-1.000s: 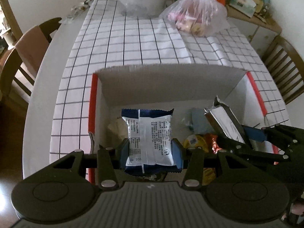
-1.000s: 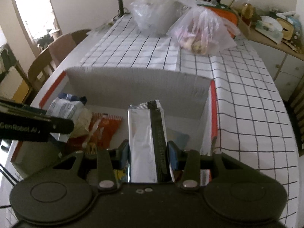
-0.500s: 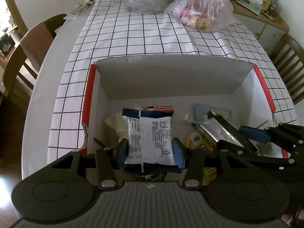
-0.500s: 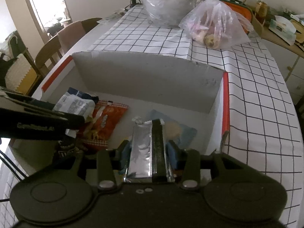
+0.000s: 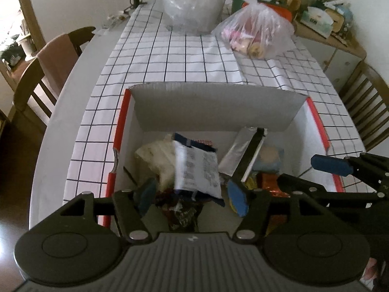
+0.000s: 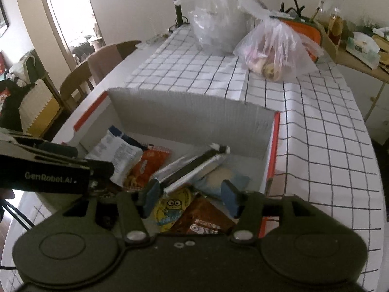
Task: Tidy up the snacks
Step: 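Open both tools to drop the packet and silver bar into the box, then withdraw both tools from the box toward the yellow packet and candy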
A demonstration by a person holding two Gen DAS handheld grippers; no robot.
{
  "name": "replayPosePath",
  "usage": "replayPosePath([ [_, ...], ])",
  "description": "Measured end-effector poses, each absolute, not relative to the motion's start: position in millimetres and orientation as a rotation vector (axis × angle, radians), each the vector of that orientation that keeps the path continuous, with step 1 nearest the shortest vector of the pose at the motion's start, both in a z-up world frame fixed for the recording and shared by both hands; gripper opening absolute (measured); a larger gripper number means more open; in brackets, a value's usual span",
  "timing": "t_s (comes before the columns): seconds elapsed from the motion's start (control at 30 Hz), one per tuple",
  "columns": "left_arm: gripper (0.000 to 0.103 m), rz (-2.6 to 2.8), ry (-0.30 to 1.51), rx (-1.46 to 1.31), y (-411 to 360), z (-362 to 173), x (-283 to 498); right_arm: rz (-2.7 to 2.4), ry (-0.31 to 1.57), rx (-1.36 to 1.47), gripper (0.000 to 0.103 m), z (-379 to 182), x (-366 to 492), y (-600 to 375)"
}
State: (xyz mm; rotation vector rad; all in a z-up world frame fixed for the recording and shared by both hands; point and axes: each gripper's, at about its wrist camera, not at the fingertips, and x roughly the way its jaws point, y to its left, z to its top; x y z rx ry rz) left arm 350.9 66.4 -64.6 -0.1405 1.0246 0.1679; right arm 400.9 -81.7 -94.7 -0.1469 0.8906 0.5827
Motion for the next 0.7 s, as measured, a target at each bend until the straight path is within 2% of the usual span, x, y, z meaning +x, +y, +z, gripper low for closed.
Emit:
replayPosePath([
  [0.37, 0.066, 0.121, 0.933, -0.138, 63, -37, 303, 0.584, 0.815, -0.127, 0.065, -62, 356, -88],
  [0.43, 0.067, 0.107, 0.919, -0.135, 64, -32, 293, 0.579, 0.800, -0.122, 0.069, -56, 345, -88],
  [0.57, 0.068, 0.089, 0.894, -0.130, 66, -24, 273, 0.561, 0.778, -0.108, 0.071, -46, 324, -86],
  [0.7, 0.070, 0.066, 0.875, -0.130, 69, -17, 253, 0.540, 0.759, -0.090, 0.079, -39, 305, -86],
])
